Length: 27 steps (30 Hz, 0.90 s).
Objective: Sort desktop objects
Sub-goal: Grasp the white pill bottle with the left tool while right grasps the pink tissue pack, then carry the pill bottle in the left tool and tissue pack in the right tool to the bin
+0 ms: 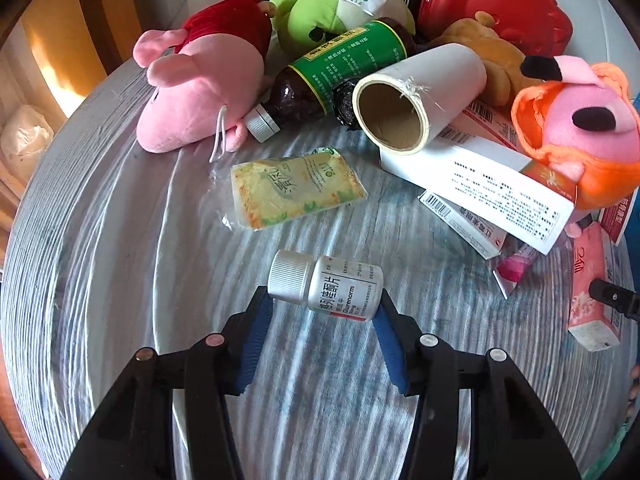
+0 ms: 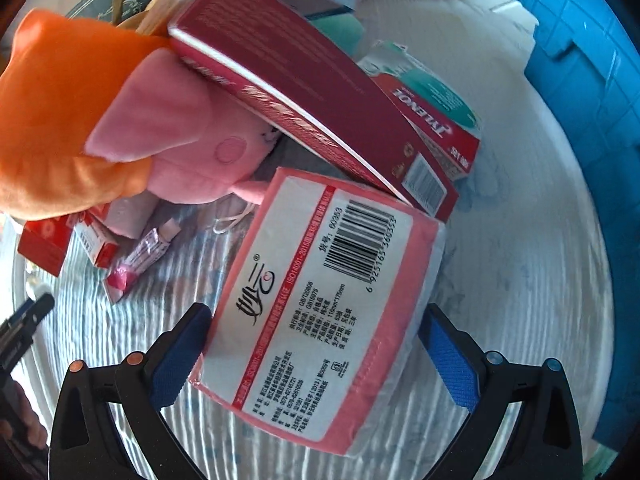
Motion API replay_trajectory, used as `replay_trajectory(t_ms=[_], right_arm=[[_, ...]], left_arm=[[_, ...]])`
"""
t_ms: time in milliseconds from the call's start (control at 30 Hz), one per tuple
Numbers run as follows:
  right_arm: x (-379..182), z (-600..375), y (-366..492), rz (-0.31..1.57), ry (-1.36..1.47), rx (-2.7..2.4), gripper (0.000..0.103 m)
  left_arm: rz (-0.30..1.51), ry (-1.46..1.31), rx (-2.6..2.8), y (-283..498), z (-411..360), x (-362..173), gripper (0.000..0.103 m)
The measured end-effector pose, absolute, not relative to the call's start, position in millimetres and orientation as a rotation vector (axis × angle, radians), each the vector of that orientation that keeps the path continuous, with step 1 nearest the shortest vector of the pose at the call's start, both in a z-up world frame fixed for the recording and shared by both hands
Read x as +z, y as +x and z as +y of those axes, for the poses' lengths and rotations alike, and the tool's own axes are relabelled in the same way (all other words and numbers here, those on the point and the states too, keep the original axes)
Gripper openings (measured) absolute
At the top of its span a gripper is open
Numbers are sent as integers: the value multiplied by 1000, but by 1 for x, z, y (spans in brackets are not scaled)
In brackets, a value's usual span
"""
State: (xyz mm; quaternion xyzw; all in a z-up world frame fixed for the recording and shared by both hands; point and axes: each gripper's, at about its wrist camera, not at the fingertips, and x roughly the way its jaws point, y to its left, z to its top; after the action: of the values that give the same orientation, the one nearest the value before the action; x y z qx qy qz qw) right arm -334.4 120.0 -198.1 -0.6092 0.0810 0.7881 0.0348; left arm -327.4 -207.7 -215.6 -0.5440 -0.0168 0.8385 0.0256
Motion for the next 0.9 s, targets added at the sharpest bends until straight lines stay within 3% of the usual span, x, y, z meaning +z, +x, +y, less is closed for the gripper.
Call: replay_trajectory(t_ms=[233,500,533,567,900], right_arm=[[-209,133,-309,64,-2002,2345,103],[-204,128,-316,-13,-1959,2430,103],[-203,127,-314,-14,-1959,2430,100],[-201,127,-312,-16,-1952,2433,91],[-149,132,-255,-13,-1825,2622,90]], left_arm=[[-52,-1685,2606,-312,-209,-210,50],[-49,-1660,2632,-286,-203,-193,50],[-49,-1654,2639,-282,-203,-189,50],[-50,-1649,2647,-276,-203,-186,50],[-50,-1554,2682,-240,-192,-167,50]])
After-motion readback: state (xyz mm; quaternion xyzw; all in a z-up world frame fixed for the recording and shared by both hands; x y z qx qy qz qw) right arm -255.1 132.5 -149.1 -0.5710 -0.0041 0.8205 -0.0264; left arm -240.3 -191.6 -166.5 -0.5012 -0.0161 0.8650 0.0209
